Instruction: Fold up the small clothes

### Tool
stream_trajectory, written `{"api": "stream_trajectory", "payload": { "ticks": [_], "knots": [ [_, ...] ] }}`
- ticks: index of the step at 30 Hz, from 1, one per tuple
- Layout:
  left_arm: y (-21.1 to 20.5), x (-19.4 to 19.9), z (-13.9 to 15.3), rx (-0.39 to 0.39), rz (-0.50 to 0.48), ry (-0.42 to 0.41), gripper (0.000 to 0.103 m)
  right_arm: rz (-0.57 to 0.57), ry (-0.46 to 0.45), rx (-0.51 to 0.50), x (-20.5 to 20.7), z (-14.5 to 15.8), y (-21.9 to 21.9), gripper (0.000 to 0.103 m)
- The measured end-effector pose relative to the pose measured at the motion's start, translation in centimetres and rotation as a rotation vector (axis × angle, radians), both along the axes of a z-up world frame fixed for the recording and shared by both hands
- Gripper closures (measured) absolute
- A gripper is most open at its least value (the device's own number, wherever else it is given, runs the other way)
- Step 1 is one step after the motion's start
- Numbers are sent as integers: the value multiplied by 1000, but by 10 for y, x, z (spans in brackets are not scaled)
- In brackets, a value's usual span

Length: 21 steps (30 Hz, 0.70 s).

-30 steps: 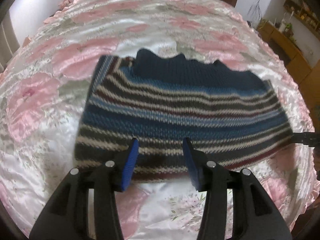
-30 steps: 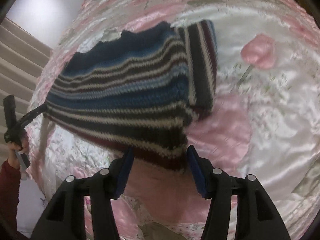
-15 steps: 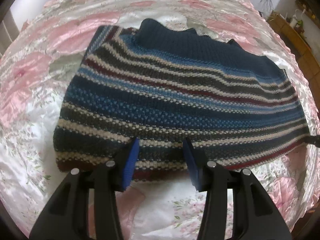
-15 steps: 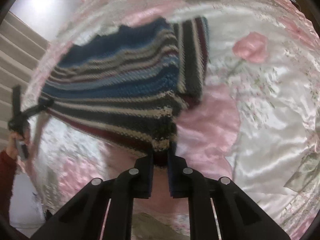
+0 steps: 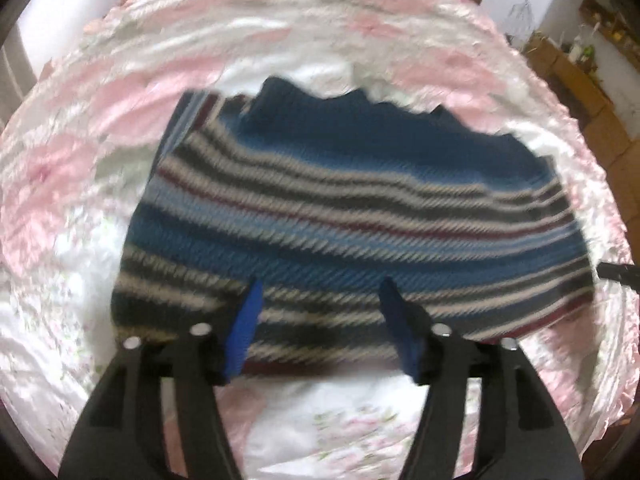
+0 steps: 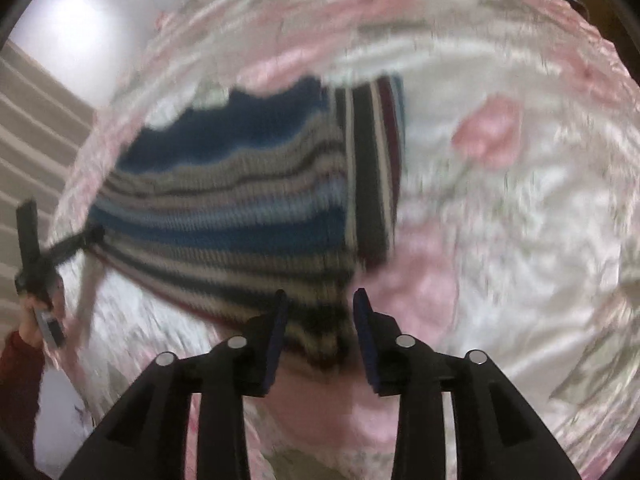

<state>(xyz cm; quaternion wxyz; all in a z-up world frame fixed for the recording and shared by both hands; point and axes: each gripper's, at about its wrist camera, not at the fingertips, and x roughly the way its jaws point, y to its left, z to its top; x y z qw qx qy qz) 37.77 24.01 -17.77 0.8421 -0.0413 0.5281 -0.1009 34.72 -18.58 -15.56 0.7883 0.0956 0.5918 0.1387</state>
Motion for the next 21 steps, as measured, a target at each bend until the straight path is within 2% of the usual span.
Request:
{"api": "stream_trajectory", "payload": {
  "ticks": [2, 6, 14, 16, 20, 21],
  "knots": [
    [-13, 9, 1, 8, -9, -3, 40, -9, -13, 6, 20, 2, 4, 66],
    [-33, 29, -6, 6, -8, 8, 40, -26, -32, -9, 58, -4, 14, 57],
    [-46, 46, -25, 37, 12, 13, 40, -28, 18, -27, 90, -35, 21, 57],
    [-45, 48, -28, 38, 20, 12, 40, -25, 21, -26, 93, -41, 25, 65],
    [-46, 50, -30, 55, 19, -2, 40, -26, 3, -36, 95, -41, 26, 88],
    [-47, 50, -29, 57, 19, -7, 40, -35, -4, -22, 94, -38, 23, 90]
  ]
}}
